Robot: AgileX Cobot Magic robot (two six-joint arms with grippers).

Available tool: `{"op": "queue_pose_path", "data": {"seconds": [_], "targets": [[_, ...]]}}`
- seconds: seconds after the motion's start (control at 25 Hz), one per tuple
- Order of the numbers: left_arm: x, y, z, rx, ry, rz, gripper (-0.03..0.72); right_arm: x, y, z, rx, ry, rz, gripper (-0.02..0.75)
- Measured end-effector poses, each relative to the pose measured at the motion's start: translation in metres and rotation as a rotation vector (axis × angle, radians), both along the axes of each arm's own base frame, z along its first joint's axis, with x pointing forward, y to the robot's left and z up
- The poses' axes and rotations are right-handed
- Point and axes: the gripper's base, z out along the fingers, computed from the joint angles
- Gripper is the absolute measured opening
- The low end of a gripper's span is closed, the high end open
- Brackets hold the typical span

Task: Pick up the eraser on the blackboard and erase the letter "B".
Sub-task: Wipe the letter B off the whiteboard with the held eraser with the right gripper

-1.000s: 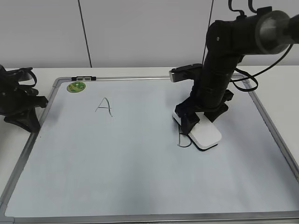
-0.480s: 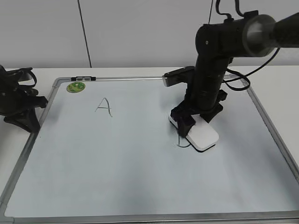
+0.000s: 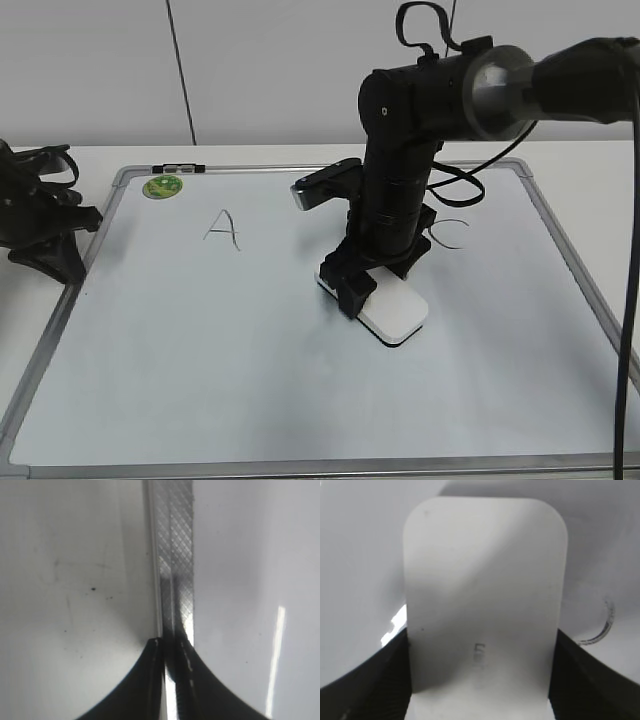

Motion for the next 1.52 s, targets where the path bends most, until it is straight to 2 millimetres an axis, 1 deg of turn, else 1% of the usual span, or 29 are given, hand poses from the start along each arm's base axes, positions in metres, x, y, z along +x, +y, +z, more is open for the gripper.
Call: {"op": "queue_pose_path", "data": {"seconds": [0.6,0.92,1.16,1.28,1.52], "targets": [[0.000,0.000,0.000,0.005,-0.001,-0.003,0.031,0.002,-0.001,0.000,-0.017,-0.014,-0.044,0.537],[0.000,0.000,0.000,0.005,-0.001,-0.003,0.031,0.011,-0.018,0.000,0.028,0.014,-0.137,0.537],[0.000,0.000,0.000,0.005,-0.001,-0.003,0.031,0.025,-0.046,0.000,0.039,0.011,-0.228,0.537],[0.000,0.000,0.000,0.005,-0.001,-0.003,0.031,0.030,-0.055,0.000,0.035,0.009,-0.256,0.537],[0.000,0.000,0.000,0.005,-0.003,-0.003,0.031,0.032,-0.062,0.000,0.007,-0.005,-0.271,0.537]]}}
